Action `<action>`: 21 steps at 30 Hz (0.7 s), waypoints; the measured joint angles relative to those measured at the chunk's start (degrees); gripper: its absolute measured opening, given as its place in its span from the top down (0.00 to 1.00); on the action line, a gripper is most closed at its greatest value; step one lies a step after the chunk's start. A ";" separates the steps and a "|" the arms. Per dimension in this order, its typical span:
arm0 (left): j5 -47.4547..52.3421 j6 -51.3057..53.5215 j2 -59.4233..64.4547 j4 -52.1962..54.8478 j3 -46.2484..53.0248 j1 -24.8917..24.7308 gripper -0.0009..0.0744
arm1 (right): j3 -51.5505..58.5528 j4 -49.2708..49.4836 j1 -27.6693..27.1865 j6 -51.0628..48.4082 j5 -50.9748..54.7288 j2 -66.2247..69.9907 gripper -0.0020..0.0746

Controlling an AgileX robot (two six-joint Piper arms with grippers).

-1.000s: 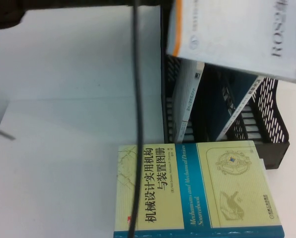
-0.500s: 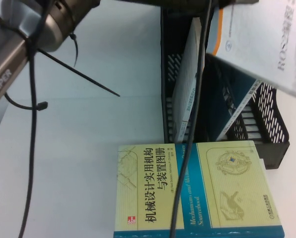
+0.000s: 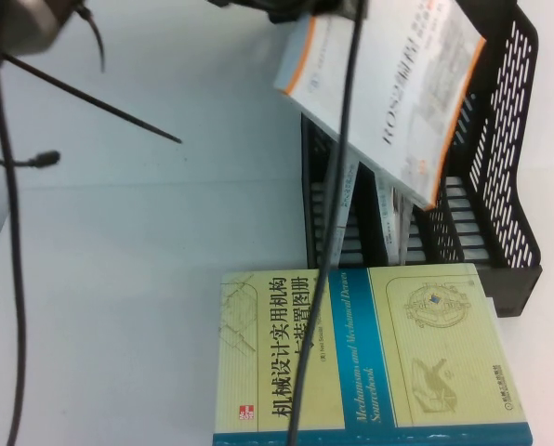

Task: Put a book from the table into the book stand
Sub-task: Place the book on the book shelf

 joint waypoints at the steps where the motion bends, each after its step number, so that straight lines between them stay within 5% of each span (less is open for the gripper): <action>1: 1.06 -0.60 -0.37 1.20 -0.69 0.30 0.84 | 0.00 0.04 0.00 -0.30 0.09 0.08 0.96; 21: -2.92 -1.40 -1.02 -9.38 -2.49 0.57 0.84 | 0.00 3.62 0.00 -0.84 1.06 1.31 0.96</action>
